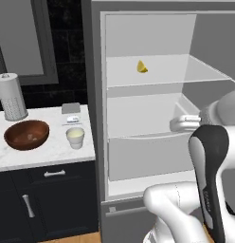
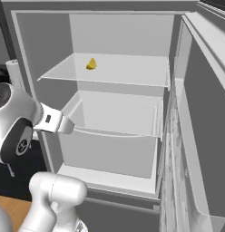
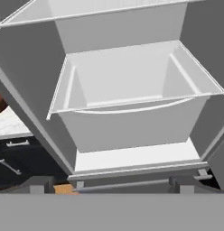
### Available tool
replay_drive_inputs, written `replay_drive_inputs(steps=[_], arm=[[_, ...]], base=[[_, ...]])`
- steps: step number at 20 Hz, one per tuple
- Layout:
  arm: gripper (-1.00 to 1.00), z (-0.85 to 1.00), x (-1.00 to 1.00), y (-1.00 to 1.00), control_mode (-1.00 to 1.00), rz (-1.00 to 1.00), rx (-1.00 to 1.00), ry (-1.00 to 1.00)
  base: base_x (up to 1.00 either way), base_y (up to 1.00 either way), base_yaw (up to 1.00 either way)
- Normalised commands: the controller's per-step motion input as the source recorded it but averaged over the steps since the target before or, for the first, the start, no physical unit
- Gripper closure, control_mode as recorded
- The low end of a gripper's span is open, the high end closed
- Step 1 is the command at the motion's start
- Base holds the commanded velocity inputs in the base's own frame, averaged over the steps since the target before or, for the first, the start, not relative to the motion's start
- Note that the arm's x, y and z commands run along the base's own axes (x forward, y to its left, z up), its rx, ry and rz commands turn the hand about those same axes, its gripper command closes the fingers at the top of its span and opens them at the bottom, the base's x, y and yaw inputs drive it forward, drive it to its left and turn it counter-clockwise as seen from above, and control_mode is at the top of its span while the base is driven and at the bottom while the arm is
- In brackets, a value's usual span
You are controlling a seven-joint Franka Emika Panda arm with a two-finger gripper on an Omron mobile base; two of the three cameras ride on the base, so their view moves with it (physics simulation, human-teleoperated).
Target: Grab a lemon wedge from the fridge and one ice cube from the ice bowl, and put them in the glass of lemonade.
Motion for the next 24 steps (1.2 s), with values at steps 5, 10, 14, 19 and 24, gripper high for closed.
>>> replay_drive_inputs(steps=[5, 10, 14, 19, 24], arm=[[-1.0, 0.68, -0.05, 0.31, -1.0, 0.0, 0.08, -0.28], [-1.0, 1.0, 0.0, 0.14, -1.0, 0.06, 0.0, -0.29], [-1.0, 0.82, 0.85, -0.09, -1.0, 0.06, 0.0, 0.05], [-1.0, 0.08, 1.0, -0.21, -1.0, 0.01, -0.01, 0.17], [-1.0, -0.29, 0.85, -0.01, -1.0, 0.0, 0.0, 0.07]], base=[[0.0, 0.0, 0.0], [0.0, 0.0, 0.0], [0.0, 0.0, 0.0], [0.0, 0.0, 0.0], [0.0, 0.0, 0.0]])
